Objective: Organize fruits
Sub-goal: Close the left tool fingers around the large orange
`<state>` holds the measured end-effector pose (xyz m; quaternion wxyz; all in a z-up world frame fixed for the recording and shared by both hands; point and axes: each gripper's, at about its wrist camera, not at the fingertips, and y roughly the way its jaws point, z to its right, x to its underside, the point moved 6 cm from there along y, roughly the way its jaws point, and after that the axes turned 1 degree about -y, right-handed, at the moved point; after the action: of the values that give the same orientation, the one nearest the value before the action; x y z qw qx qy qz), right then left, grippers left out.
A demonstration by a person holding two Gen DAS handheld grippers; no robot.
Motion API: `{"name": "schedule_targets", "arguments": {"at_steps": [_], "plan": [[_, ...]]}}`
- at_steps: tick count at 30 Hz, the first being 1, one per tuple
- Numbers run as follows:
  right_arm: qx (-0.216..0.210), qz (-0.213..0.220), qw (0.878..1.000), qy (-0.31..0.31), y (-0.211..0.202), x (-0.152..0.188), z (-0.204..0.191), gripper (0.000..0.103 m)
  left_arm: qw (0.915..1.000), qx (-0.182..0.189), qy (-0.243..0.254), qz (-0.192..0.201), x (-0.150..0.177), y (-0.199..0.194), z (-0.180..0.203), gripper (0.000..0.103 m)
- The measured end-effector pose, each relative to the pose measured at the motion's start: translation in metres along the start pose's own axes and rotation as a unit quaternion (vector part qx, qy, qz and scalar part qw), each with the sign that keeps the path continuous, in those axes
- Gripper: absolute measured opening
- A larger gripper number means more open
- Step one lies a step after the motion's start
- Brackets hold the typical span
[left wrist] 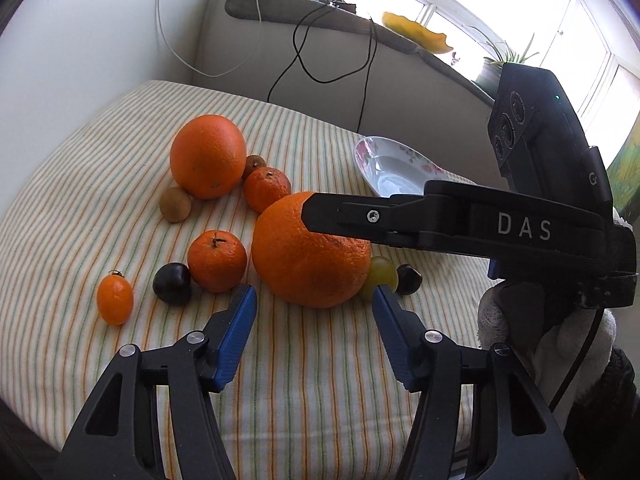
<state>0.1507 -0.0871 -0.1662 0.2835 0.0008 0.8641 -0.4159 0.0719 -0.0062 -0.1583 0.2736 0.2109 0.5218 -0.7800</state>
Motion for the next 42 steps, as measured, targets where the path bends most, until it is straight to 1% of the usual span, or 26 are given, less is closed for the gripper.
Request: {"name": "schedule_targets", "arguments": {"at_steps": [6,9,16,20,21,26,35,42], "plan": [[-0.005,-0.01,1.0,0.001,0.01,-0.001,0.001,0.076,1.0,0.002,-0.006,-0.005,0.0,0.005,-0.003,0.059],[-0.006,-0.016,1.0,0.002,0.014,-0.002,0.001,0.076,0.9999,0.003,-0.006,-0.008,-0.001,0.008,-0.004,0.056],[-0.019,-0.025,0.999,0.009,0.022,-0.002,0.001,0.076,0.9998,0.007,-0.012,-0.013,-0.001,0.015,-0.006,0.053],[-0.032,-0.032,0.999,0.016,0.025,0.0,0.002,0.076,0.9997,0.015,-0.014,-0.015,0.0,0.015,-0.005,0.053],[-0.036,-0.035,0.999,0.019,0.026,0.001,0.002,0.074,0.9997,0.016,-0.012,-0.015,0.0,0.014,-0.005,0.053],[-0.04,-0.035,0.998,0.023,0.028,0.003,0.003,0.073,0.9998,0.014,-0.004,-0.015,-0.001,0.015,-0.004,0.053],[-0.033,-0.033,0.999,0.009,0.024,0.004,-0.003,0.073,0.9998,0.011,-0.001,-0.015,-0.001,0.016,-0.002,0.053],[-0.035,-0.025,0.999,0.007,0.018,0.003,-0.007,0.073,0.9999,0.001,0.015,-0.006,-0.002,0.012,0.003,0.053]]}}
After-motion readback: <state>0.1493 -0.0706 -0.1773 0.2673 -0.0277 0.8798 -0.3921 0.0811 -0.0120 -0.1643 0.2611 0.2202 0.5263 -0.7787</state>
